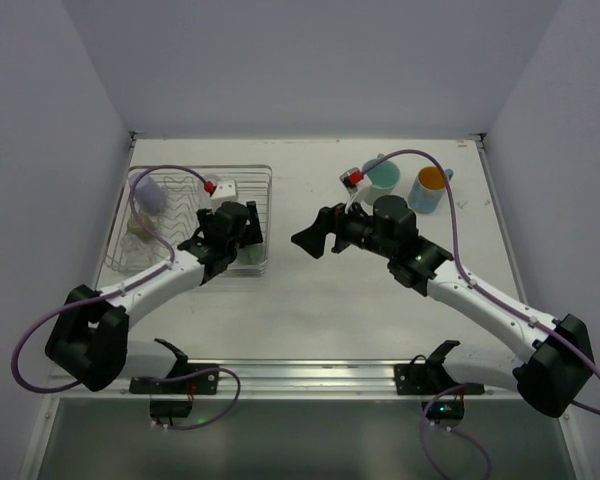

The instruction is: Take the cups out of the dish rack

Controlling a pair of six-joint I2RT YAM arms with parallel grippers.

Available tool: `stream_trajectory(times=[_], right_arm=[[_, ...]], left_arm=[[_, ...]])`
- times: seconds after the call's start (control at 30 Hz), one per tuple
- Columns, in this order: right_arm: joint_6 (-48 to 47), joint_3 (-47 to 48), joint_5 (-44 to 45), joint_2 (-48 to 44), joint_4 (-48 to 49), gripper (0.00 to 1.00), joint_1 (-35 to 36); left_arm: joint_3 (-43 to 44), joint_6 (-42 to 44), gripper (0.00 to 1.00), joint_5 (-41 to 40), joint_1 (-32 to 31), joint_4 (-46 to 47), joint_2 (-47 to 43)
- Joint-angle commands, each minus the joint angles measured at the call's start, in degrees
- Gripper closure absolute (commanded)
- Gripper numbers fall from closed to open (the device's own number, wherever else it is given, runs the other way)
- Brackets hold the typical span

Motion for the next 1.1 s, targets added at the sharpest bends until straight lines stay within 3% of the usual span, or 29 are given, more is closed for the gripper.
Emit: stream_trajectory(times=[0.0, 0.53, 0.57, 0.7, 0.8, 1.07], right_arm=[[-0.7, 2.6, 0.8, -0.1, 1.0, 0.03, 0.4], [-0.9, 2.5, -0.5, 1.5, 2.1, 0.03, 1.7], [-0.9, 2.5, -0.5, 1.6, 2.2, 0.03, 1.8], [-0.9, 2.4, -0.5, 1.7, 2.3, 0.03, 1.9], [-0.8, 2.4, -0.7, 1.9, 2.5, 0.03, 2.0], [3.0, 2.3, 0.1, 2.5, 5.7, 0.03, 3.1]], left_arm=[[1.3, -0.4, 0.1, -0.2, -0.2, -0.1, 2.6], [1.8, -0.7, 0.09, -1.1, -0.3, 1.6, 13.4], [1.5, -0.8, 0.12, -1.4, -0.3, 1.8, 13.1], [0.0, -0.9, 0.38, -3.0, -0.2, 2.4, 10.0], [-0.5, -0.2, 0.49, -3.9, -0.3, 2.4, 6.9], [-1.2, 0.7, 0.66, -5.9, -0.3, 1.0, -3.0]])
